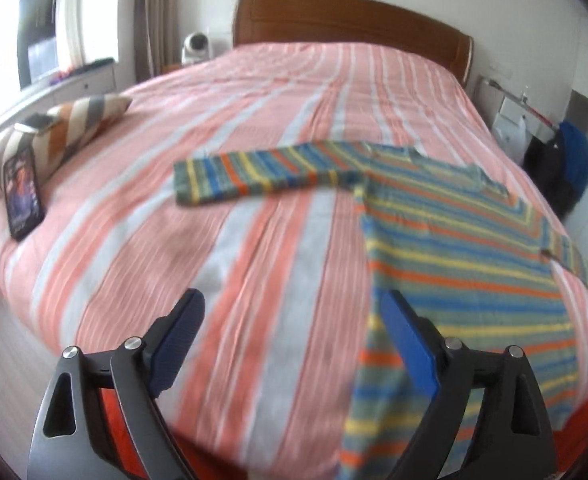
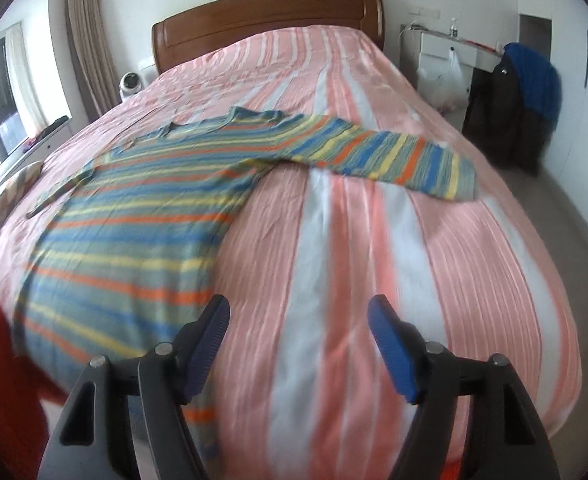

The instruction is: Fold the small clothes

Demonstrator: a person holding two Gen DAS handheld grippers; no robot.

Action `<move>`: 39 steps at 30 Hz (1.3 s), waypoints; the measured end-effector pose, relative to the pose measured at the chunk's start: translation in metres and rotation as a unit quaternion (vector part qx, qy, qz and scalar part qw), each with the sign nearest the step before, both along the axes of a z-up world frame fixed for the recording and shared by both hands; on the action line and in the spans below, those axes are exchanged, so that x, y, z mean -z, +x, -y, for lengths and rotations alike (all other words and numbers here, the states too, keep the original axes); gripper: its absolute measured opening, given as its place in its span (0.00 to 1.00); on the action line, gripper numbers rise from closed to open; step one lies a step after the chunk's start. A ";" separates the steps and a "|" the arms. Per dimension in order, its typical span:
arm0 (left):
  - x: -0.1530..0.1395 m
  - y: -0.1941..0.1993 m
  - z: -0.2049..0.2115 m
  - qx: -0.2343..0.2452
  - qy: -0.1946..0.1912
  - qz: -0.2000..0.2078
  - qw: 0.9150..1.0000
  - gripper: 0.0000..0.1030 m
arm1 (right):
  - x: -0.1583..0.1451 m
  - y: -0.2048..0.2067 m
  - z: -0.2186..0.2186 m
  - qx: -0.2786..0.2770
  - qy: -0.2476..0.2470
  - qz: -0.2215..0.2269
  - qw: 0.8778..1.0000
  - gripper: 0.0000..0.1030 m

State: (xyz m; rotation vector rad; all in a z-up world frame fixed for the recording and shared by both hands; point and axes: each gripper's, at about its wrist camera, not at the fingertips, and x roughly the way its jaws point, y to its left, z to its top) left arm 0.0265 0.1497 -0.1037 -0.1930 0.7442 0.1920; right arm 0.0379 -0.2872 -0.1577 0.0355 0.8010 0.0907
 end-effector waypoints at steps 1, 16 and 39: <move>0.006 0.009 0.000 0.002 0.008 -0.002 1.000 0.88 | 0.003 0.009 0.001 0.005 0.000 -0.002 1.000 0.69; 0.070 0.041 -0.047 -0.047 -0.017 -0.036 0.998 0.96 | 0.043 0.098 0.028 0.016 -0.037 -0.009 0.999 0.89; 0.074 0.046 -0.040 -0.049 0.006 -0.038 0.998 0.99 | 0.048 0.112 0.003 -0.051 -0.050 -0.029 0.997 1.00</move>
